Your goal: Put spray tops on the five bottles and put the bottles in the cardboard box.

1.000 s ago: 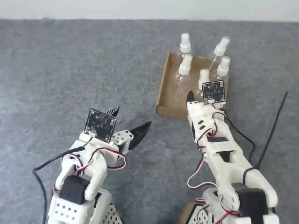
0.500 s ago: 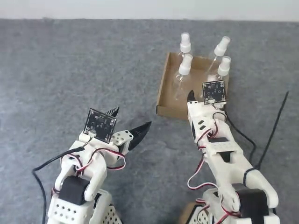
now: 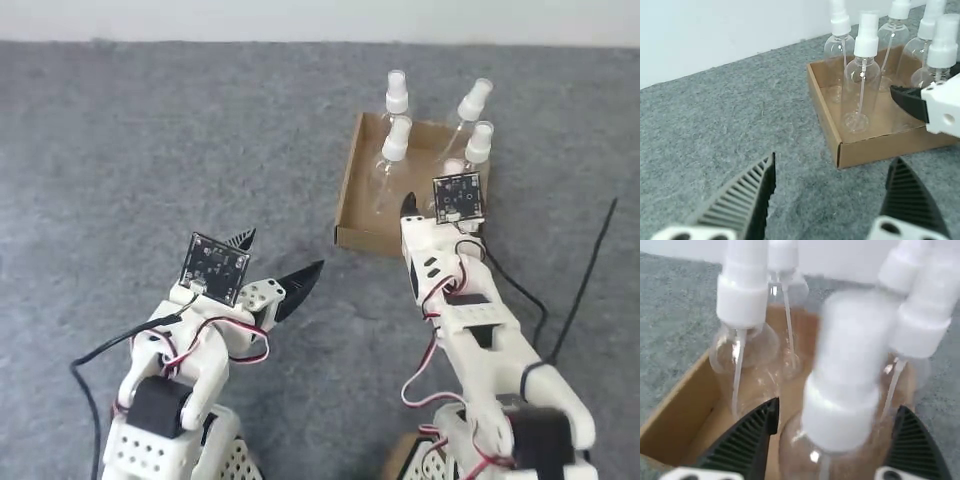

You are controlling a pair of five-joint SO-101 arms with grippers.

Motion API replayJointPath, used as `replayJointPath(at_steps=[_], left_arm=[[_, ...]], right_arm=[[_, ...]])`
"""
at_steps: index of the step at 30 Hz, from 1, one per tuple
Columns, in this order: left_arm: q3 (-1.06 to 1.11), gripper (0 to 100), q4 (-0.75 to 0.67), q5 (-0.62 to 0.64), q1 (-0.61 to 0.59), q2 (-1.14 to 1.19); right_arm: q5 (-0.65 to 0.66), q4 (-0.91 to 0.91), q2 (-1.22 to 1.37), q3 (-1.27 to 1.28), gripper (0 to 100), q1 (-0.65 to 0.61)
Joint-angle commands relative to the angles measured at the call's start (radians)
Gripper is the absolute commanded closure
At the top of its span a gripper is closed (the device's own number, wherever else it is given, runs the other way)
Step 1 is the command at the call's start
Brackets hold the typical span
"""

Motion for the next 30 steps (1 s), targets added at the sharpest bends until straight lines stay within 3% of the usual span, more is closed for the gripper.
replayJointPath(at_steps=[1,9,19,30], left_arm=[[-0.007,67,-0.023,-0.008,0.006,-0.006],[-0.007,67,-0.023,-0.008,0.006,-0.006],[-0.007,67,-0.023,-0.008,0.006,-0.006],[-0.013,67,-0.023,-0.008,0.003,-0.012]], right_arm=[[0.002,0.094,-0.166,-0.015,70.5,0.013],[0.002,0.254,-0.432,-0.021,70.6,0.007],[0.002,0.682,-0.722,-0.193,70.6,0.008],[0.008,0.957,-0.932,-0.195,70.6,0.012]])
